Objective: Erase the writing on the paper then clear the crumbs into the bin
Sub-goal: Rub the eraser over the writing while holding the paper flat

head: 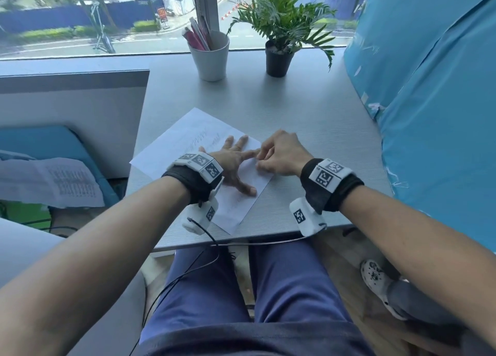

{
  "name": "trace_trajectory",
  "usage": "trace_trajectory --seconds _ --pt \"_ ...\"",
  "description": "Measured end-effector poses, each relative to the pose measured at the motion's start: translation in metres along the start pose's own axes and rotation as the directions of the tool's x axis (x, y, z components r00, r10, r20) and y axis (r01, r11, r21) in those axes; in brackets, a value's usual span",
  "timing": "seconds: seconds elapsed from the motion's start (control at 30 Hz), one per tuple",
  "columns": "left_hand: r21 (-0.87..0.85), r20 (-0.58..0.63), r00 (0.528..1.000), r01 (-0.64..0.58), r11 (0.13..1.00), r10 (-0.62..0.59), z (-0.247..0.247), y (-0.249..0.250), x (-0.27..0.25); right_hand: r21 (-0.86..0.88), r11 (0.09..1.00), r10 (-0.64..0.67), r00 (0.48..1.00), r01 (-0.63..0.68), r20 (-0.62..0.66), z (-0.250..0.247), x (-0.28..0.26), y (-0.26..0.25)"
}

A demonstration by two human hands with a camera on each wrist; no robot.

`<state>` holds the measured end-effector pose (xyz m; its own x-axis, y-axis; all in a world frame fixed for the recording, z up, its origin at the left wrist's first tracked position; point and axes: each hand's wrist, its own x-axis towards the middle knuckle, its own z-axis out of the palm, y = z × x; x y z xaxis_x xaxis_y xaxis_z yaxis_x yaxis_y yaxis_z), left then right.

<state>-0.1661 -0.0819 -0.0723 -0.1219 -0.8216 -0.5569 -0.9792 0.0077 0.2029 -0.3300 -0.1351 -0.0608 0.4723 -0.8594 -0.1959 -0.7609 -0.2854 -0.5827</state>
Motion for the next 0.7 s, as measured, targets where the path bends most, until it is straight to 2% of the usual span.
trace_trajectory --seconds 0.03,0.13,0.17,0.27,0.3,0.4,0.43,0.53,0.57,0.63,0.7 --pt "-0.001 0.000 1.000 -0.002 1.000 0.002 0.000 0.000 0.000 0.007 1.000 0.024 1.000 -0.024 0.004 -0.003 0.001 0.001" --pt "0.002 -0.001 1.000 0.001 1.000 -0.001 0.000 0.001 -0.001 0.054 0.991 0.124 0.985 -0.119 -0.121 -0.015 0.011 0.007" --pt "0.002 0.001 1.000 0.003 1.000 -0.003 0.000 0.001 -0.001 0.049 0.993 0.111 0.988 -0.106 -0.112 -0.013 0.011 0.006" --pt "-0.003 0.008 1.000 0.002 1.000 -0.002 0.000 -0.002 0.001 0.019 1.000 0.018 0.999 -0.018 0.032 0.000 0.001 -0.002" --pt "-0.005 0.006 1.000 0.000 1.000 0.000 0.000 -0.003 0.001 0.025 0.999 0.037 0.999 -0.038 0.023 -0.001 0.003 -0.001" --pt "-0.011 -0.004 1.000 -0.005 1.000 0.005 0.002 -0.002 0.002 0.053 0.993 0.112 0.986 -0.106 -0.122 -0.012 0.012 0.005" --pt "-0.010 -0.001 1.000 -0.003 1.000 0.003 0.002 -0.003 0.002 0.042 0.995 0.091 0.990 -0.087 -0.111 -0.010 0.012 0.004" --pt "-0.011 0.004 1.000 0.003 1.000 -0.003 0.002 -0.005 0.004 0.005 1.000 -0.016 0.999 0.016 0.051 0.000 0.002 -0.007" --pt "-0.011 0.001 1.000 0.001 1.000 -0.001 0.002 -0.005 0.005 0.009 1.000 0.004 0.999 -0.005 0.040 -0.003 0.005 -0.006" --pt "-0.011 0.001 1.000 -0.002 1.000 0.002 0.002 -0.004 0.004 0.047 0.996 0.083 0.994 -0.080 -0.077 -0.012 0.012 0.000" --pt "-0.005 0.007 1.000 0.003 1.000 -0.003 0.002 -0.002 0.003 0.045 0.997 0.071 0.992 -0.067 -0.104 -0.009 0.011 0.001"
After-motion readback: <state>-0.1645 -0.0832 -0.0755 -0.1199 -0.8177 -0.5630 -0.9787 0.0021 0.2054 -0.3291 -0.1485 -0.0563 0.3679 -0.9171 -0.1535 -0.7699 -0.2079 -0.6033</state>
